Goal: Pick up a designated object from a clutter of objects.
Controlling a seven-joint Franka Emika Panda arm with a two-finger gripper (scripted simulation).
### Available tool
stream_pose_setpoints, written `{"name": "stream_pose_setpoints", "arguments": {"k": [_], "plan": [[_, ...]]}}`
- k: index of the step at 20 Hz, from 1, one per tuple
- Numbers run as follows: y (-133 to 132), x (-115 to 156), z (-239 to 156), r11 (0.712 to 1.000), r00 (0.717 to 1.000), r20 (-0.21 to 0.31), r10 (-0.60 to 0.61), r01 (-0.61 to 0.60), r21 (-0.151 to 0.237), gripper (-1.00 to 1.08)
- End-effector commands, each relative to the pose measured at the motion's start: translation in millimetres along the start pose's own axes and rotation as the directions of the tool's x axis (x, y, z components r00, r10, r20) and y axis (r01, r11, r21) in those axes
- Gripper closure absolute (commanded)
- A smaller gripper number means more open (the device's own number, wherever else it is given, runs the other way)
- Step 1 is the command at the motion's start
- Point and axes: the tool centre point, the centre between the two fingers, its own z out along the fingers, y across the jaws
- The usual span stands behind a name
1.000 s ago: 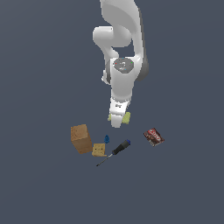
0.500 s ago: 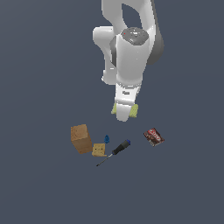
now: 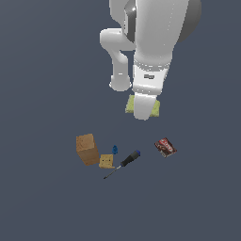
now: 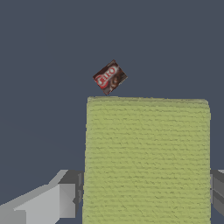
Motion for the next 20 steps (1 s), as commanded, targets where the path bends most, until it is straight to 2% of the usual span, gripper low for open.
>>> {"name": "stream_pose_setpoints", "arguments": {"k": [1,11,20], "plan": [[6.0,5.8,-23.3,1.0,1.0,0.0,0.001,-0.001,0.0,1.08],[28.0,24.6,-95.0,1.0,1.0,0.003,0.004,-0.004,-0.001,1.08],[39.5,34.2,-128.3,1.0,1.0,0.003,0.005,-0.005,-0.001,1.08]]}}
